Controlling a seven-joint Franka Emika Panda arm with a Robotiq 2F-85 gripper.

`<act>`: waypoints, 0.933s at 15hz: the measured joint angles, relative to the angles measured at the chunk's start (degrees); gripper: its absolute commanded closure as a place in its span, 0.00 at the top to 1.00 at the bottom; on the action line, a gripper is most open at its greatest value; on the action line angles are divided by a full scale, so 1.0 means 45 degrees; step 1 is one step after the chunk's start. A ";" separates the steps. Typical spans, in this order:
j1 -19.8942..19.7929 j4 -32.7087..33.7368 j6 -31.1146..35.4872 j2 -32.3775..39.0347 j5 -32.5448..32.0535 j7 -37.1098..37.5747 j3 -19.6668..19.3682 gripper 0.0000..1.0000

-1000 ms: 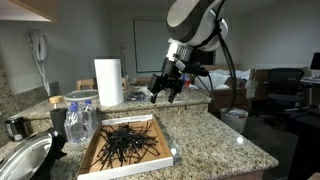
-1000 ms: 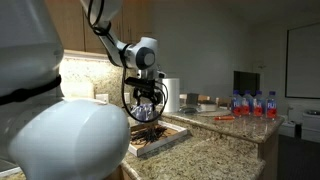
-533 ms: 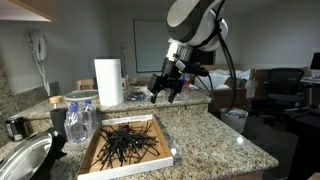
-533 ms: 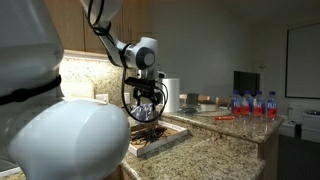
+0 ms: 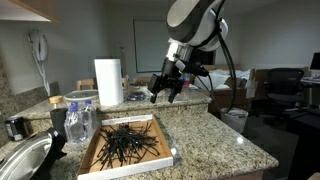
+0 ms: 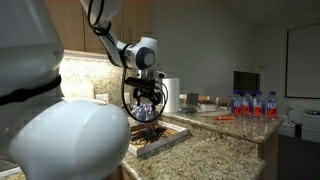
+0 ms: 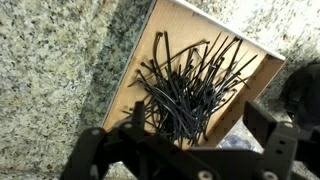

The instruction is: Remove the zip ties from the box

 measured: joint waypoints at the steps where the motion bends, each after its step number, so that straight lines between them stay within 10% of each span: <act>1: 0.0000 0.0000 0.0000 0.0000 0.0000 0.0000 0.0000 1.00; 7: -0.0073 0.0107 0.0000 0.0042 -0.0236 0.0245 0.0108 1.00; 14: -0.1069 0.2431 0.0091 0.1900 -0.3894 0.4406 0.1750 1.00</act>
